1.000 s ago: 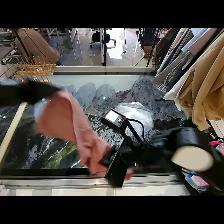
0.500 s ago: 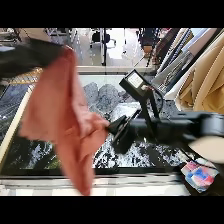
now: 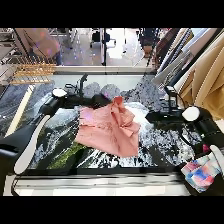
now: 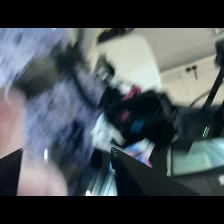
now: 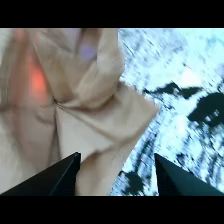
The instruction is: Fold the clothes and pants, and hang the long-sleeved shirts on hangers.
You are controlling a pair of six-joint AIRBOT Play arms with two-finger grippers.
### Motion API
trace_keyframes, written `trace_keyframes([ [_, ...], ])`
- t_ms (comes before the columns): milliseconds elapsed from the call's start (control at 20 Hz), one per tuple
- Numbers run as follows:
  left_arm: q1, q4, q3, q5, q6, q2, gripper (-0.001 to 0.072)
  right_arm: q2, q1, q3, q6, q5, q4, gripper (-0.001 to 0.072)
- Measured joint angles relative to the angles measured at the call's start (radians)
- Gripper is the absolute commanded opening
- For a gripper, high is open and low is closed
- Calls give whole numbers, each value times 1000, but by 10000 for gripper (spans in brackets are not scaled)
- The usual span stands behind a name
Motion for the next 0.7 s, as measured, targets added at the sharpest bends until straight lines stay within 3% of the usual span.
trace_keyframes([
  [350, 89, 639, -63, -331, -283, 107, 484, -5, -143, -225, -193, 217, 225, 544],
  [500, 104, 738, -240, -339, -303, 209, 617, 23, -154, -392, -286, 249, 334, 548],
  [700, 123, 748, -489, -212, -301, 312, 625, 41, -158, -509, -400, 218, 446, 542],
])
